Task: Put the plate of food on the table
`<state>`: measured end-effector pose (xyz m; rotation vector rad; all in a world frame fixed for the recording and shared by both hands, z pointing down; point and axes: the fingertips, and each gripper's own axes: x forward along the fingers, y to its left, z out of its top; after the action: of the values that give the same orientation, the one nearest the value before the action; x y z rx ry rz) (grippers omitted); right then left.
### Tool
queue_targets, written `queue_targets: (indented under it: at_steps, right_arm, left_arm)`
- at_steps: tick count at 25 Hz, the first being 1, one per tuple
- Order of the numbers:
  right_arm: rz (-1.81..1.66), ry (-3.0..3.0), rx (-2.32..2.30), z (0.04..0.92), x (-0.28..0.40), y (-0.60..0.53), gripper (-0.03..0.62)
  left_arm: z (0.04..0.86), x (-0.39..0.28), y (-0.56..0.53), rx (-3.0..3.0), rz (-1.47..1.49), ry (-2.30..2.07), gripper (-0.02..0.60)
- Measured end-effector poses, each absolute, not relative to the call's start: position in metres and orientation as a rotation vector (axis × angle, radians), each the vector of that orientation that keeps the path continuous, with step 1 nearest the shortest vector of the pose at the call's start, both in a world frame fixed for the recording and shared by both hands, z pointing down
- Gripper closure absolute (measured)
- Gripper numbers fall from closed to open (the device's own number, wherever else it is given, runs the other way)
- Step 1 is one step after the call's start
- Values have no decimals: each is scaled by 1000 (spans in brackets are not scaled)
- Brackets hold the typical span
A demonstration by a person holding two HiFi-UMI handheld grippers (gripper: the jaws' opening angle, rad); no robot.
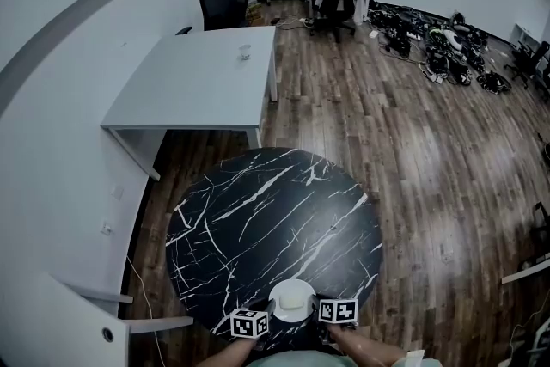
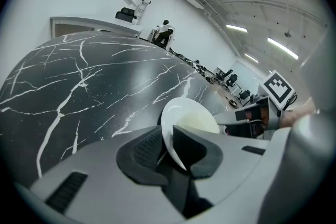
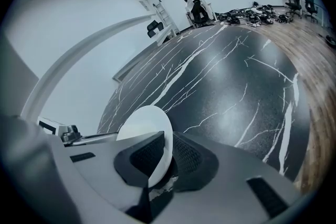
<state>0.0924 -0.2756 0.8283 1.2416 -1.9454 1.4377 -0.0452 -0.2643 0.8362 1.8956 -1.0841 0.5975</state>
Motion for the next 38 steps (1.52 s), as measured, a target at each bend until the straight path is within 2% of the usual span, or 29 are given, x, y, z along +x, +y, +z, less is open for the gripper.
queue_targets:
  at_steps: [6, 12, 22, 24, 28, 34, 38]
  right_arm:
    - [1413, -1996, 1221, 827, 92, -276, 551]
    - [1419, -1991, 1273, 823, 109, -271, 542]
    - [1369, -1964, 1458, 805, 130, -251, 542]
    - [1348, -1955, 1499, 800, 130, -244, 542]
    - [1328, -1957, 1570, 784, 125, -227, 543]
    - [1238, -1965, 1585, 759, 101, -190, 582]
    - [1162, -2022, 1572, 732, 74, -160, 583]
  left_arm:
    - [835, -45, -266, 1912, 584, -1084, 520]
    - [836, -57, -256, 1881, 562, -1102, 466]
    - [826, -89, -230, 1871, 551, -1138, 462]
    - [822, -93, -224, 1888, 549, -1130, 482]
    - [808, -99, -205, 1938, 556, -1084, 574]
    - [777, -107, -165, 2054, 595, -1033, 575]
    - [754, -116, -139, 2109, 555, -1012, 575]
